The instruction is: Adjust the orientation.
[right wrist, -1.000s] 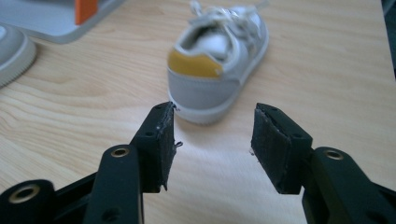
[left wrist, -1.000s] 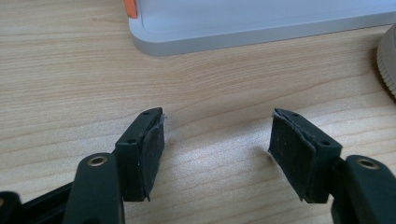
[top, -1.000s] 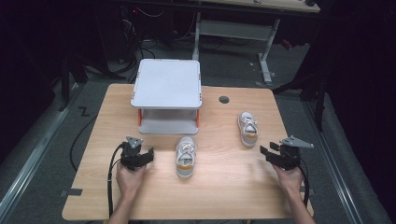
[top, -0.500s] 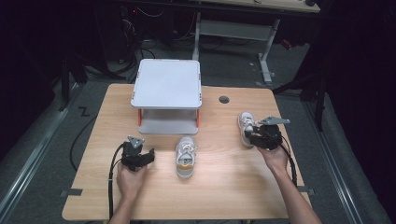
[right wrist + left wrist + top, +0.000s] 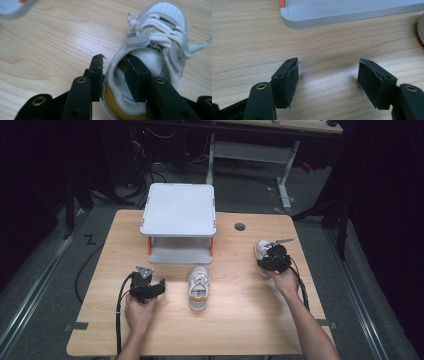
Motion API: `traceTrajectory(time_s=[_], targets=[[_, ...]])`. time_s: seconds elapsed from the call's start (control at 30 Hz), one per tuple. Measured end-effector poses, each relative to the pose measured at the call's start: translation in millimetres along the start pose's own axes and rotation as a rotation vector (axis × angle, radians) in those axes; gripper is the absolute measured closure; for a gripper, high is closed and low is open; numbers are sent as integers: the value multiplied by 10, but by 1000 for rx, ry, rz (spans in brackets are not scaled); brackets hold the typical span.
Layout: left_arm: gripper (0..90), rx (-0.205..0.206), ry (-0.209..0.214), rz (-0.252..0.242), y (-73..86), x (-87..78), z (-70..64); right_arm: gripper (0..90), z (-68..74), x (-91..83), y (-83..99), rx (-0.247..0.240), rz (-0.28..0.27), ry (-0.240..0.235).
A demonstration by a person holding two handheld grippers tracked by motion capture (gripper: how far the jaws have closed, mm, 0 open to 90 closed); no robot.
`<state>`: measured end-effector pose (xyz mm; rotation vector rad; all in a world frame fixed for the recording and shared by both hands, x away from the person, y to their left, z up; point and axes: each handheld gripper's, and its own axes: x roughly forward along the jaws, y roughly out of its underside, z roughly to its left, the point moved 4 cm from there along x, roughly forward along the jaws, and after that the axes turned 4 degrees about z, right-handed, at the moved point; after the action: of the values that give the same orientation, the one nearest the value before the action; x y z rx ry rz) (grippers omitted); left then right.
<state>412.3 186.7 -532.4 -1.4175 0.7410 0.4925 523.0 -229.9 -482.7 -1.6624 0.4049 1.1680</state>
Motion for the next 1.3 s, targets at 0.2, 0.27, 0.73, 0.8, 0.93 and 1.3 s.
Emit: traceTrajectory(time_s=[0.2,0.27,0.73,0.8,0.93,1.3], targets=[[336,0,0,2,-1,0,3,799,6,17,-2,-19,-15,-31],[337,-2,1,-2,-1,3,4,812,-10,16,3,-23,-25,-30],[339,-8,-1,-4,-4,5,4,840,-52,-102,11,-35,-72,-4],[340,-7,-3,-3,-4,5,4,840,-30,-159,3,-48,-83,-3],[340,-10,-1,-4,-4,5,4,840,28,-290,-2,-71,-116,-13],[337,-13,-1,-4,-4,5,5,839,247,-560,89,-106,-155,-57]])
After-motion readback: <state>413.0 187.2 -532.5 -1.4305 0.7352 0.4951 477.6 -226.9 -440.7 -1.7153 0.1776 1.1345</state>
